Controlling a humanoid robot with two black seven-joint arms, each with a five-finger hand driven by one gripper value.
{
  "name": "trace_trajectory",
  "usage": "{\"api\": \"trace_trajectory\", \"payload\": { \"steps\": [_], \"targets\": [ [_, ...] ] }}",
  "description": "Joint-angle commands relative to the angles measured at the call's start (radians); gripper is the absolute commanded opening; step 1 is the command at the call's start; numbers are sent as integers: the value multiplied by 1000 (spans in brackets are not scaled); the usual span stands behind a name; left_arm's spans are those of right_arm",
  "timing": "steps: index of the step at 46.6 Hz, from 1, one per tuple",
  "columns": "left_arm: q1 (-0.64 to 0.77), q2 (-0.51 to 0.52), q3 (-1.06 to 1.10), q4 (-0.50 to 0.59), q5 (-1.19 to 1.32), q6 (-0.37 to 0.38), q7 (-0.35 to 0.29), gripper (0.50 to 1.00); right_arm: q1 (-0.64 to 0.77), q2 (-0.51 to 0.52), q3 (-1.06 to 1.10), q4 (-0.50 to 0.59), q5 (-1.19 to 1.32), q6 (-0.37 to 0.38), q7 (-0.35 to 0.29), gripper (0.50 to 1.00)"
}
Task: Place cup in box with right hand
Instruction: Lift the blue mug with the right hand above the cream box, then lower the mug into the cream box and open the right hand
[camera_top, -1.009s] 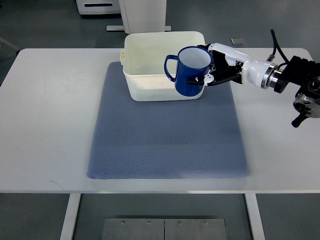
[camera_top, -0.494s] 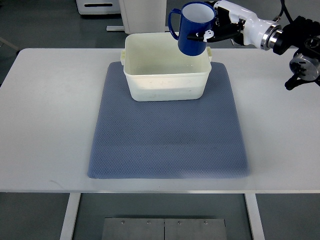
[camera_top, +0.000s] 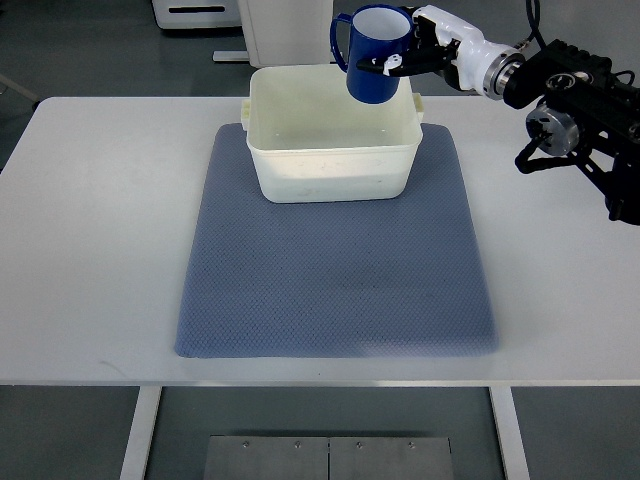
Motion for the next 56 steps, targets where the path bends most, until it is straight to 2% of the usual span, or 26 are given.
{"api": "trace_trajectory", "payload": {
  "steps": [1,19,34,38,41,44,47,56],
  "targets": [
    [0,0,-1,0,0,0,0,1000,-1,25,1,-31,0,-13,-12,500],
    [0,0,-1,0,0,0,0,1000,-9,82,-4,-63,2,-61,-41,500],
    [0,0,-1,0,0,0,0,1000,-32,92,-21,-57,2,-49,-55,500],
    [0,0,-1,0,0,0,0,1000,-38,102,-24,-57,2,-49,-53,683],
    [0,0,1,0,0,0,0,1000,-43,103,-24,-57,2,-49,-53,840],
    [0,0,1,0,0,0,0,1000,-52,108,-25,-56,2,-49,-53,939],
    [0,0,1,0,0,0,0,1000,-52,111,-24,-56,2,-49,-50,983],
    [0,0,1,0,0,0,0,1000,-50,109,-24,-56,2,-47,-48,998]
  ]
}}
